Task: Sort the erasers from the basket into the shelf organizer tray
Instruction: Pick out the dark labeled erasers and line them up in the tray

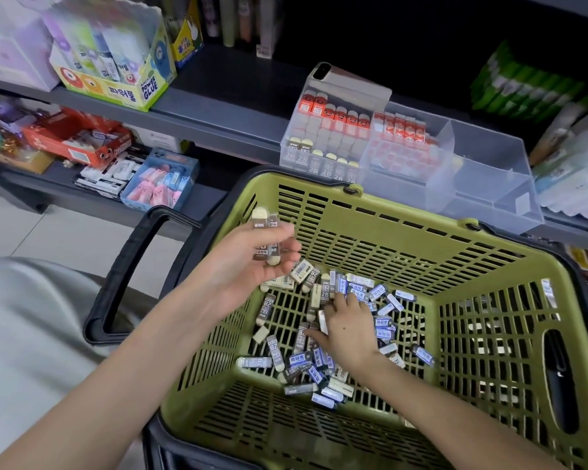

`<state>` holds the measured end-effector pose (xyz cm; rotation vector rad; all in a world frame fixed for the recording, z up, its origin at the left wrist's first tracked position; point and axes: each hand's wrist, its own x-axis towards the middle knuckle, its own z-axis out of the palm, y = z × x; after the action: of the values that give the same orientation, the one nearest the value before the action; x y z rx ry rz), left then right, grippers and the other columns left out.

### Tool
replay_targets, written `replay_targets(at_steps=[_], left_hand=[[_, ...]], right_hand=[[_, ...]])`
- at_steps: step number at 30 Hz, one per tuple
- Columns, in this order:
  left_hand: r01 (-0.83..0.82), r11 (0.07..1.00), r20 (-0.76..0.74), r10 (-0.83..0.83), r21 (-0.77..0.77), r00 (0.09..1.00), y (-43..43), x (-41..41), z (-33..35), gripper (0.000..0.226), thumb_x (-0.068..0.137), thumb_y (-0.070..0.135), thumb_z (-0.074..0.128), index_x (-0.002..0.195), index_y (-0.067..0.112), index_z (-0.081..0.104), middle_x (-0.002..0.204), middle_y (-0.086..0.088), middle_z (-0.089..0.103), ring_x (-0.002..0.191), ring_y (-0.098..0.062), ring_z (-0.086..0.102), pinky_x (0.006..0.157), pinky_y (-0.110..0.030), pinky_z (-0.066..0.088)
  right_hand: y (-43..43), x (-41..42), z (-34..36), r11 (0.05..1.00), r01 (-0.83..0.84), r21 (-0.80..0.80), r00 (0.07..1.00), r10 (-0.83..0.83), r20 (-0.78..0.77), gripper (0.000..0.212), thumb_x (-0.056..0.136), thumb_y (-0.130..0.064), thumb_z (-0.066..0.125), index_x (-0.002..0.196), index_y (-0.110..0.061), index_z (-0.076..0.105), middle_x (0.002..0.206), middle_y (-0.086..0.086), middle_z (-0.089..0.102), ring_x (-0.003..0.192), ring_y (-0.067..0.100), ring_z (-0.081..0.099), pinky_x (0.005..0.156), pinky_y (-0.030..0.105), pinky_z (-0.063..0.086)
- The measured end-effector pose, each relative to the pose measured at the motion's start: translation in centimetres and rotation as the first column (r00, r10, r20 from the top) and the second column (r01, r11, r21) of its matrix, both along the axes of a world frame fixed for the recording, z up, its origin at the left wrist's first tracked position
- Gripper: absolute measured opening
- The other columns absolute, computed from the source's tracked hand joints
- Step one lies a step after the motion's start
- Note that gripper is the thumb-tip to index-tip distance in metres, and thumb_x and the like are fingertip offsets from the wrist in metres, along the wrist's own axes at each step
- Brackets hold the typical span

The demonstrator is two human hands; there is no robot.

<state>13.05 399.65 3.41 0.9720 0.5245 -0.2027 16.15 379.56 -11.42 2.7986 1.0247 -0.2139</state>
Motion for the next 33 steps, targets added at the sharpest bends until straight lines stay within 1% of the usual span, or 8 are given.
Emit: replay_targets(at_steps=[3, 7, 11, 17, 22, 25, 30, 33], left_hand=[[0.006, 1.0, 0.01, -0.006, -0.017, 1.0, 0.0, 0.0, 0.1, 0.029, 0.071, 0.021, 0.068, 0.093, 0.005, 0.061, 0.074, -0.004, 0.067, 0.067, -0.014, 0.064, 0.061, -0.022, 0.054], [-0.006, 0.999, 0.022, 0.007, -0.032, 1.0, 0.0, 0.0, 0.1, 0.029, 0.07, 0.022, 0.068, 0.092, 0.006, 0.06, 0.073, -0.004, 0.066, 0.066, -0.014, 0.062, 0.06, -0.022, 0.053], [-0.017, 0.999, 0.013, 0.018, -0.036, 1.0, -0.1, -0.2, 0.0, 0.034, 0.068, 0.022, 0.069, 0.096, 0.004, 0.06, 0.074, -0.004, 0.066, 0.066, -0.014, 0.063, 0.061, -0.022, 0.054], [0.002, 0.999, 0.022, -0.001, -0.05, 1.0, -0.2, 0.0, 0.2, 0.036, 0.066, 0.02, 0.069, 0.095, 0.003, 0.059, 0.071, -0.004, 0.066, 0.064, -0.013, 0.062, 0.059, -0.021, 0.053], [-0.003, 0.999, 0.037, 0.005, -0.051, 0.999, -0.1, 0.0, 0.3, 0.034, 0.065, 0.02, 0.069, 0.093, 0.003, 0.06, 0.071, -0.003, 0.066, 0.063, -0.013, 0.062, 0.061, -0.022, 0.054], [-0.007, 0.999, 0.019, 0.008, -0.047, 1.0, 0.0, -0.2, 0.2, 0.037, 0.063, 0.019, 0.07, 0.094, 0.003, 0.059, 0.07, -0.003, 0.066, 0.062, -0.013, 0.061, 0.06, -0.022, 0.053], [-0.012, 0.997, -0.008, 0.011, -0.072, 1.0, 0.2, -0.1, 0.0, 0.033, 0.063, 0.016, 0.069, 0.092, 0.004, 0.059, 0.07, -0.004, 0.064, 0.061, -0.014, 0.059, 0.056, -0.022, 0.051], [-0.005, 0.997, -0.004, 0.005, -0.076, 1.0, 0.3, -0.1, -0.1, 0.033, 0.063, 0.016, 0.069, 0.092, 0.003, 0.059, 0.071, -0.005, 0.064, 0.062, -0.015, 0.059, 0.056, -0.022, 0.051]], right_hand=[[-0.4, -0.9, -0.4, 0.992, -0.015, 0.125, 0.999, 0.019, -0.028, 0.042, 0.069, -0.053, 0.075, 0.066, -0.011, 0.067, 0.082, 0.005, 0.061, 0.083, 0.026, 0.06, 0.062, 0.032, 0.051], [1.3, -1.6, -1.7, 0.978, 0.203, -0.046, 0.967, -0.208, -0.15, 0.074, 0.079, -0.076, 0.036, 0.08, -0.01, 0.068, 0.105, 0.008, 0.057, 0.101, 0.027, 0.05, 0.074, 0.033, 0.043], [2.0, -1.6, -1.7, 0.973, 0.136, -0.187, 0.986, -0.151, -0.069, 0.08, 0.076, -0.081, 0.033, 0.084, -0.009, 0.068, 0.098, 0.01, 0.058, 0.092, 0.026, 0.053, 0.064, 0.032, 0.035], [0.8, -1.8, -1.5, 0.943, 0.332, -0.015, 0.915, -0.326, -0.238, 0.065, 0.07, -0.081, 0.044, 0.063, -0.018, 0.059, 0.083, -0.003, 0.055, 0.09, 0.02, 0.053, 0.056, 0.025, 0.033], [3.7, -3.2, -1.9, 0.965, 0.262, -0.035, 0.946, -0.263, -0.19, 0.075, 0.068, -0.083, 0.044, 0.088, -0.012, 0.061, 0.094, 0.005, 0.061, 0.084, 0.021, 0.056, 0.066, 0.029, 0.036], [4.6, -2.7, -1.7, 0.974, 0.221, -0.049, 0.949, -0.227, -0.22, 0.065, 0.074, -0.079, 0.043, 0.078, -0.014, 0.049, 0.083, 0.002, 0.062, 0.064, 0.019, 0.051, 0.058, 0.026, 0.034], [3.0, -2.7, -1.9, 0.991, 0.13, 0.037, 0.941, -0.112, -0.319, 0.049, 0.083, -0.058, 0.054, 0.096, -0.011, 0.053, 0.099, 0.005, 0.062, 0.092, 0.022, 0.059, 0.064, 0.027, 0.036], [2.9, -2.5, -2.1, 0.994, 0.106, 0.041, 0.935, -0.085, -0.343, 0.042, 0.083, -0.051, 0.059, 0.092, -0.011, 0.051, 0.096, 0.007, 0.061, 0.086, 0.021, 0.056, 0.063, 0.027, 0.036]])
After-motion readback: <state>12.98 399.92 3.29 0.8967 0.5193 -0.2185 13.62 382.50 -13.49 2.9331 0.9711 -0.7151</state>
